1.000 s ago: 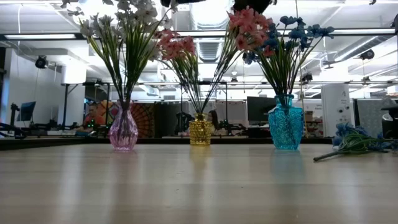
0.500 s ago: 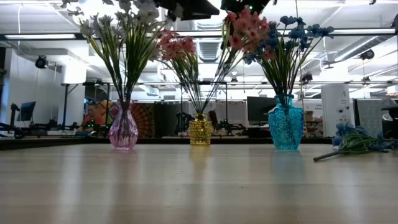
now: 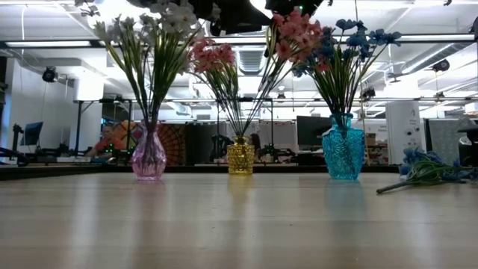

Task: Sort flowers into vase by color
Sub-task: Put the pink flowers into the yellow vase

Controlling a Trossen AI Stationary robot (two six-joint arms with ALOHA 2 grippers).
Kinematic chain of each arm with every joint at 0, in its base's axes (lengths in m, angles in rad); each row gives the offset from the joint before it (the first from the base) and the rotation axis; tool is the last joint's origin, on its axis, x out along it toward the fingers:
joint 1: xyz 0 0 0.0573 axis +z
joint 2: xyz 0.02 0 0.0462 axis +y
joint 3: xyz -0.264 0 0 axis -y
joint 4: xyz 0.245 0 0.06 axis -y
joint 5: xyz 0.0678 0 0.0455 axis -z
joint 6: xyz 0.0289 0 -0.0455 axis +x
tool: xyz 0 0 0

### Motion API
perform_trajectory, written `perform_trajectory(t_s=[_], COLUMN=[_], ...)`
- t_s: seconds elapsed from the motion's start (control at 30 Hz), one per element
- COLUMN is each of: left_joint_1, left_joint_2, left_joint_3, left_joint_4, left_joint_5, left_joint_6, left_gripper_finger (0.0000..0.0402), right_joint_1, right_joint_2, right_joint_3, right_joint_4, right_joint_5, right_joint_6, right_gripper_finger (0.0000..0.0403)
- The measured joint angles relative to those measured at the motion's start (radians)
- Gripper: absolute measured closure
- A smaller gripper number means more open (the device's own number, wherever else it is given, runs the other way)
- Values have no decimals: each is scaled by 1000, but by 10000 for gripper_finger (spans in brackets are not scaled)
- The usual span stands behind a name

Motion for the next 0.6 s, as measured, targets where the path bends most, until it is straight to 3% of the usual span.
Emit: perform_trajectory(t_s=[0.17,0.37,0.6], left_joint_1=[11,13,13], left_joint_2=[40,90,123], left_joint_3=[61,149,175], left_joint_4=[-13,-139,-158], left_joint_5=[-12,-54,-56], left_joint_6=[-5,-5,-2], left_gripper_finger=[189,189,202], right_joint_1=[0,0,0], right_joint_2=[-1,-3,-3], right_joint_3=[0,0,0], right_joint_4=[6,6,4], right_joint_5=[0,0,0], right_joint_6=[0,0,0], right_gripper_finger=[83,83,83])
